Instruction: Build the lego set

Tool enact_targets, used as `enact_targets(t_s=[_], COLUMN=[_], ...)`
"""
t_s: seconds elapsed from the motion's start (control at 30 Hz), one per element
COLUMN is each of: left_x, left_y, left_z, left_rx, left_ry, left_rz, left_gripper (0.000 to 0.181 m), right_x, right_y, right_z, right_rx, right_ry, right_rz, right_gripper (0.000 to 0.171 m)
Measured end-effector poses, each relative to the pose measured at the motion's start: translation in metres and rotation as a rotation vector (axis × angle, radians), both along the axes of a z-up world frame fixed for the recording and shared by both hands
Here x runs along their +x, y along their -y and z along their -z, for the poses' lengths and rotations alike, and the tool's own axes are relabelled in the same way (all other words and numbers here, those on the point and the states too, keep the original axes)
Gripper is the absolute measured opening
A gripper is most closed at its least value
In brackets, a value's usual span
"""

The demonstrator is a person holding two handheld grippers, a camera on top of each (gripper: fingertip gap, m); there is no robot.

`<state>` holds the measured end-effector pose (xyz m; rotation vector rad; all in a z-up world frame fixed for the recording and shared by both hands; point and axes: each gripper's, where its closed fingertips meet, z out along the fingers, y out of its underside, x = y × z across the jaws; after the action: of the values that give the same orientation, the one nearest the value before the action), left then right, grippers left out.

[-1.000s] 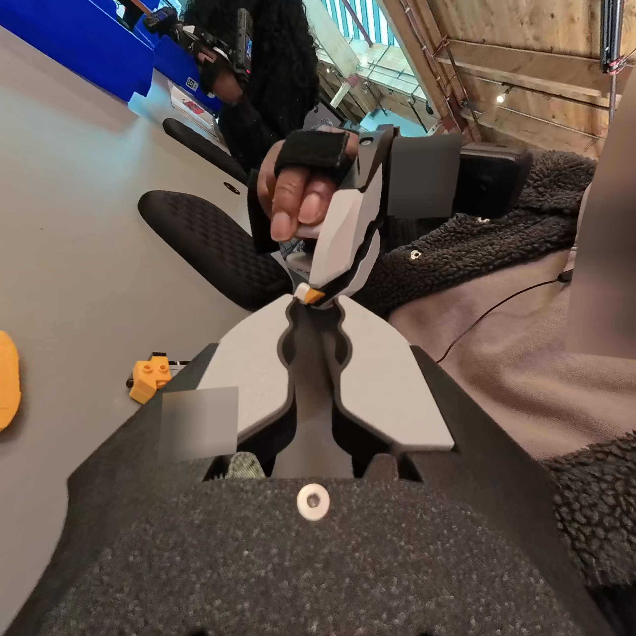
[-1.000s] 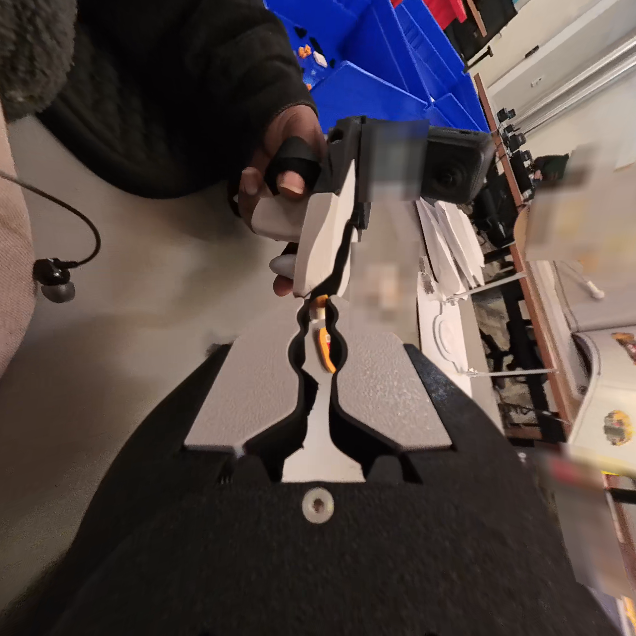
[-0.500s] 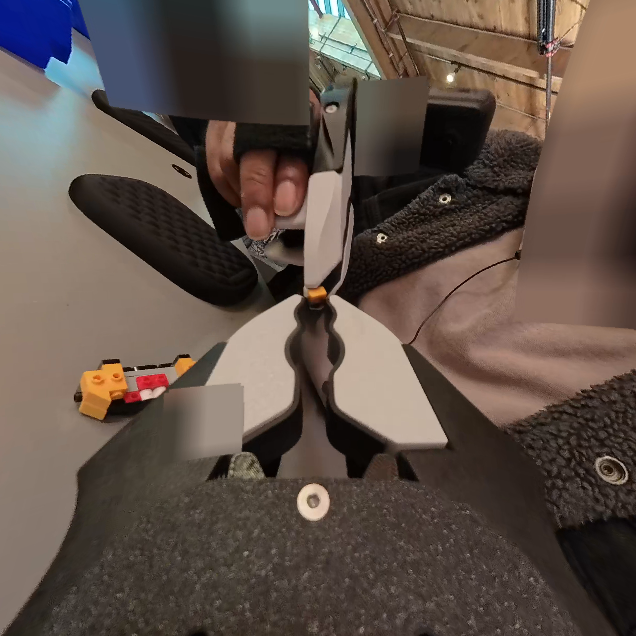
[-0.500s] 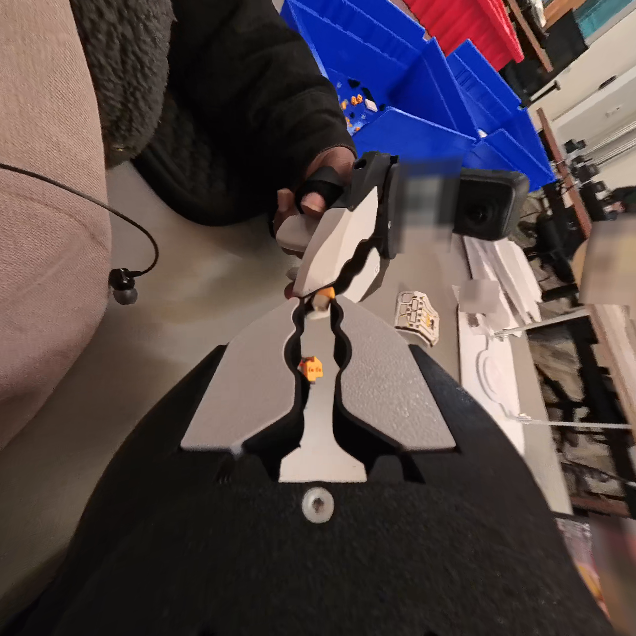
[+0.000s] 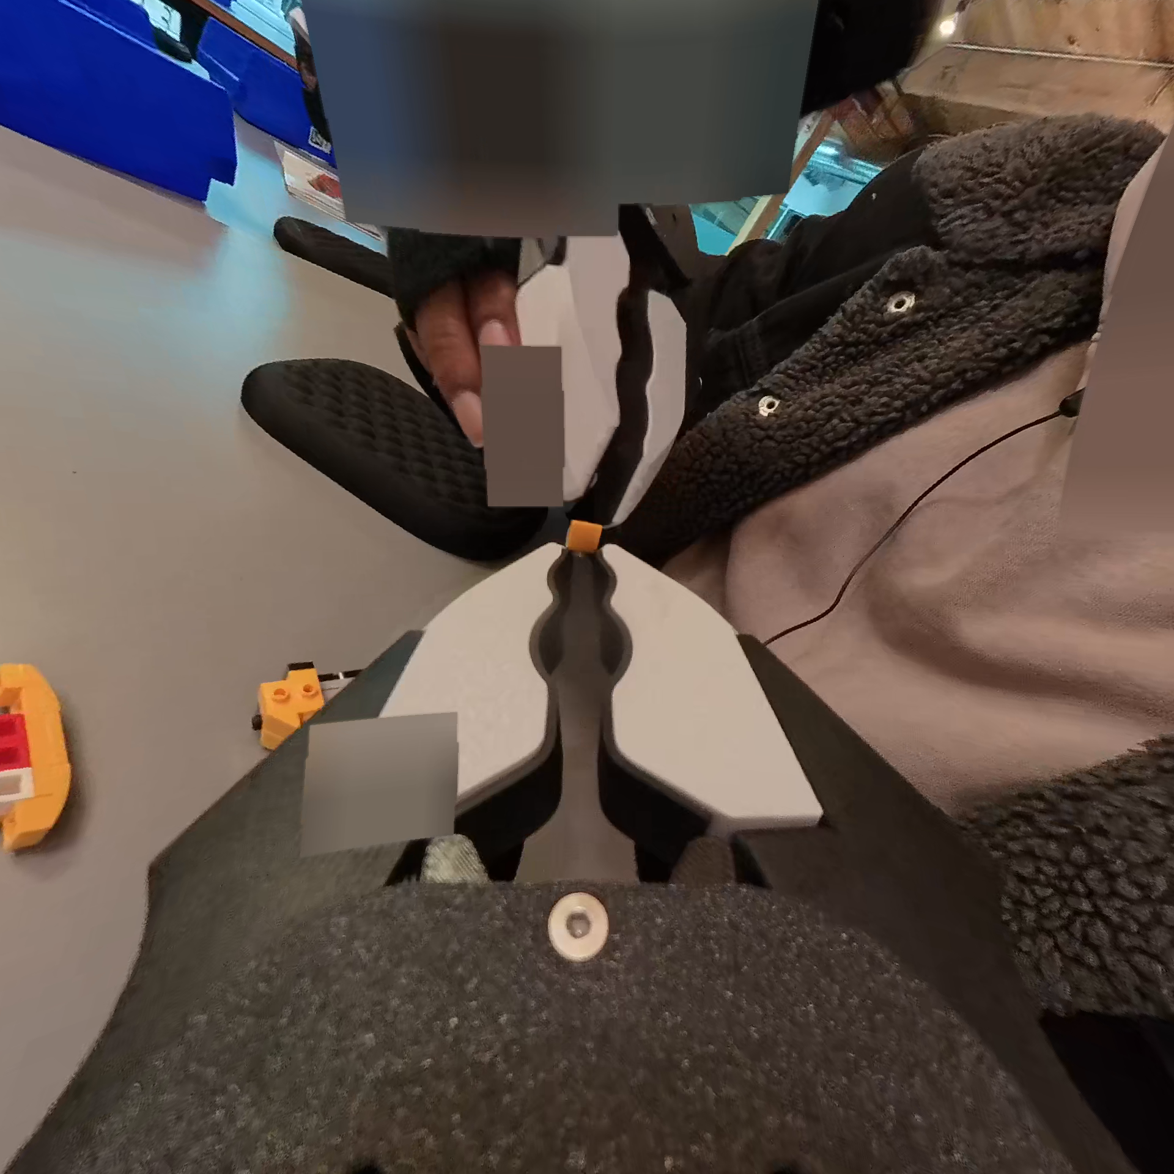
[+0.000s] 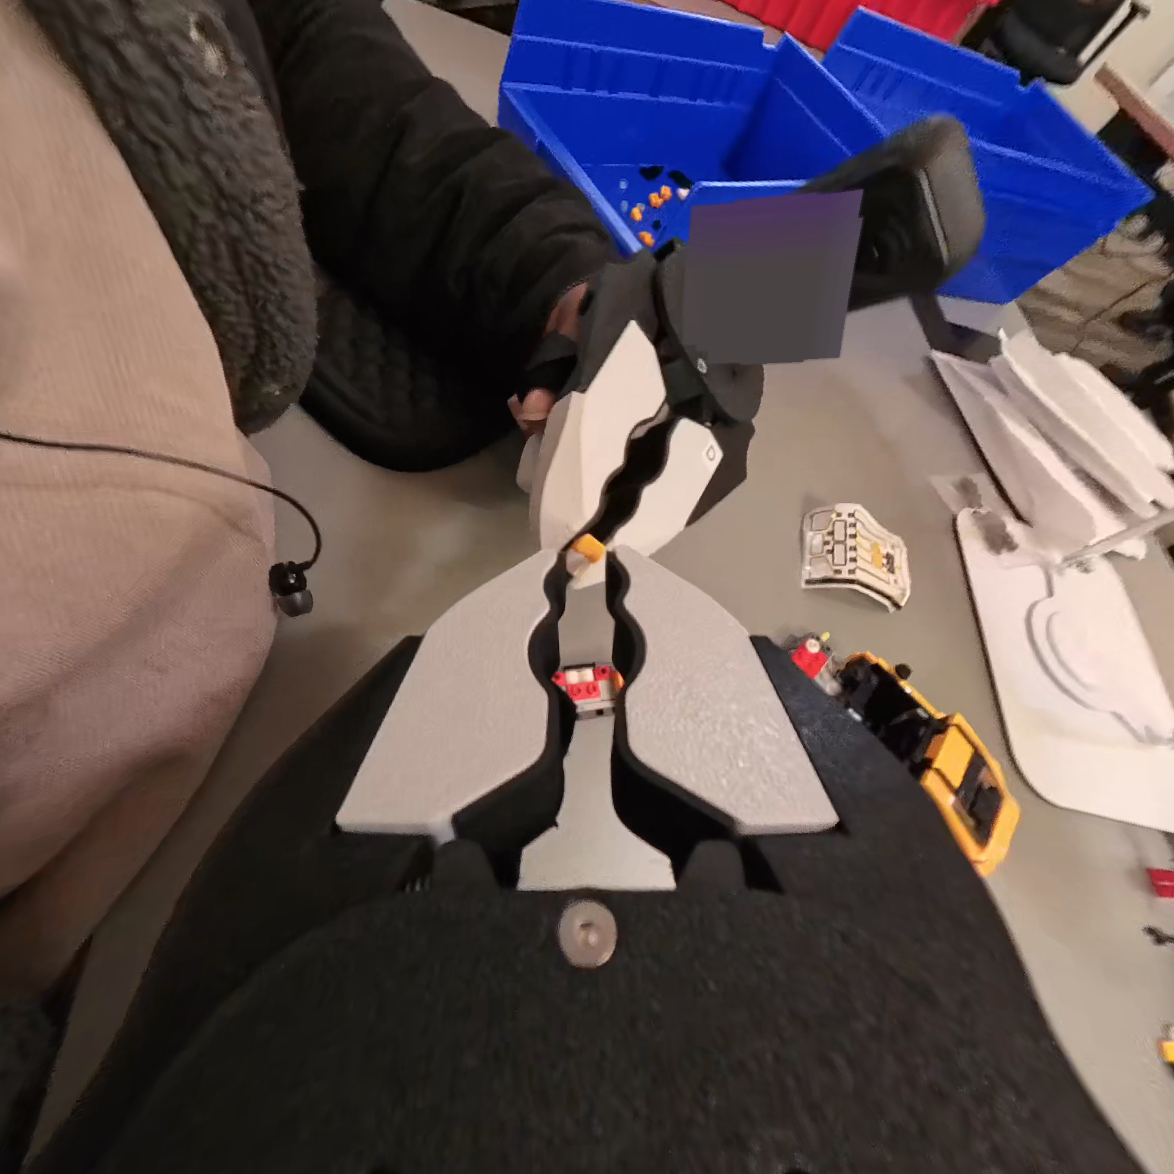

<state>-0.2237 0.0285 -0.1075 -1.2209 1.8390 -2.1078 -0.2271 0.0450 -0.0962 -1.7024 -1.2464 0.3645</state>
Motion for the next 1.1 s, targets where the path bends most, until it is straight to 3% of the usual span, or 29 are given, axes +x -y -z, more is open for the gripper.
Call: enact_targets(t_s=[0.37,0.5,0.7,0.87,1.1], left_x=[0.005,0.007,0.012,0.014,0.016], left_y=[-0.005,-0.007,-0.021,-0.024,-0.034], left_z=[-0.005,0.002,0.018,0.035,0.05], left_rx=[0.135,0.178,0.444,0.604,0.687], left_ry=[0.127,0.095,0.11,0.086,0.019], left_rz=[-0.101,-0.111,-0.201,-0.217,-0.245], left_gripper=[0.006,0.007,0.017,0.011,0.008], right_x=[0.001,0.005,0.012,0.013,0.016], right_y=[-0.002,-0.003,-0.007,-0.012,-0.022], right_z=[0.002,0.008,0.034,0.053,0.066], right_rx=[-0.28,-0.288,-0.285,-0.339,-0.381], right_ry=[-0.21,-0.131,0.102,0.172,0.233], right_rz=[0.087,0.093,0.058,0.02,-0.007], right_gripper=[0.008,0.007,0.007,0.007,0.007])
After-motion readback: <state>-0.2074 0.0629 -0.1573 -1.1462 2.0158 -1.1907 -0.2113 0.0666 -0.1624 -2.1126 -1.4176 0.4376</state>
